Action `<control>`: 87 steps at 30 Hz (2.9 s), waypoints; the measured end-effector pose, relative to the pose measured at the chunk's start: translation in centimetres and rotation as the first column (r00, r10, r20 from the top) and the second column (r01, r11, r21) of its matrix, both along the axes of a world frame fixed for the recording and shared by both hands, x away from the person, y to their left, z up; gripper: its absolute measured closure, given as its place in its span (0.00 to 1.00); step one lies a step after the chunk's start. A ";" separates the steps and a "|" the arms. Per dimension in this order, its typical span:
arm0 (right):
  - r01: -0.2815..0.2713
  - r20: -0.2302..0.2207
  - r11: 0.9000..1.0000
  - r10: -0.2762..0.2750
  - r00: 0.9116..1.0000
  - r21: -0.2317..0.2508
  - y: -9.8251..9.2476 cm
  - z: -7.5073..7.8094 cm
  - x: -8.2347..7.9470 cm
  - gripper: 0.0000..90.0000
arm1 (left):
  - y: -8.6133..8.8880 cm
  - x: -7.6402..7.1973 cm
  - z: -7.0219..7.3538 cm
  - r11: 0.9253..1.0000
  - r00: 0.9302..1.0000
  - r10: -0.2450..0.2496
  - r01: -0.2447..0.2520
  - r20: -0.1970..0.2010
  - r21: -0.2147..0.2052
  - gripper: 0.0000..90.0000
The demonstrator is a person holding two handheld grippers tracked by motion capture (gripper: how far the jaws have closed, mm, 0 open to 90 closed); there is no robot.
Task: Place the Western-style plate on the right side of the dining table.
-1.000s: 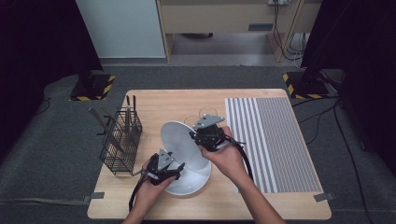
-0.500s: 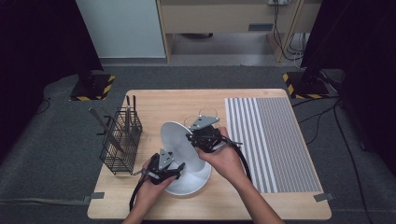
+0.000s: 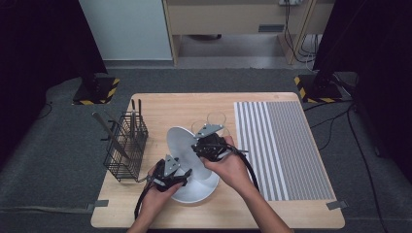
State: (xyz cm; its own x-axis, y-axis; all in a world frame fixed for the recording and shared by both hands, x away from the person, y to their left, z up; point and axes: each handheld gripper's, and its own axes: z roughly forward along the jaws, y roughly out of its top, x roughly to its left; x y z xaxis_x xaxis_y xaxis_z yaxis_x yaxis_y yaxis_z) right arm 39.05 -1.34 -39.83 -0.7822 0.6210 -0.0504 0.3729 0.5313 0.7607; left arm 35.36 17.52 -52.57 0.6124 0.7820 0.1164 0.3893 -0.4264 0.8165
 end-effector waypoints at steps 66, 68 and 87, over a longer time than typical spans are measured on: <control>0.294 -0.344 0.823 -0.128 0.930 0.487 -7.0 -3.8 3.5 0.92 | 3.0 -1.3 2.0 0.998 0.999 0.022 -0.019 0.043 -0.067 0.32; 0.293 -0.344 0.826 -0.130 0.930 0.482 -6.9 -3.8 3.4 0.92 | 3.0 -1.3 2.0 0.997 0.999 0.021 -0.018 0.042 -0.068 0.32; 0.307 -0.354 0.817 -0.137 0.925 0.487 -6.6 -3.2 3.8 0.92 | 3.2 -1.6 2.1 0.997 0.998 0.022 -0.018 0.053 -0.081 0.31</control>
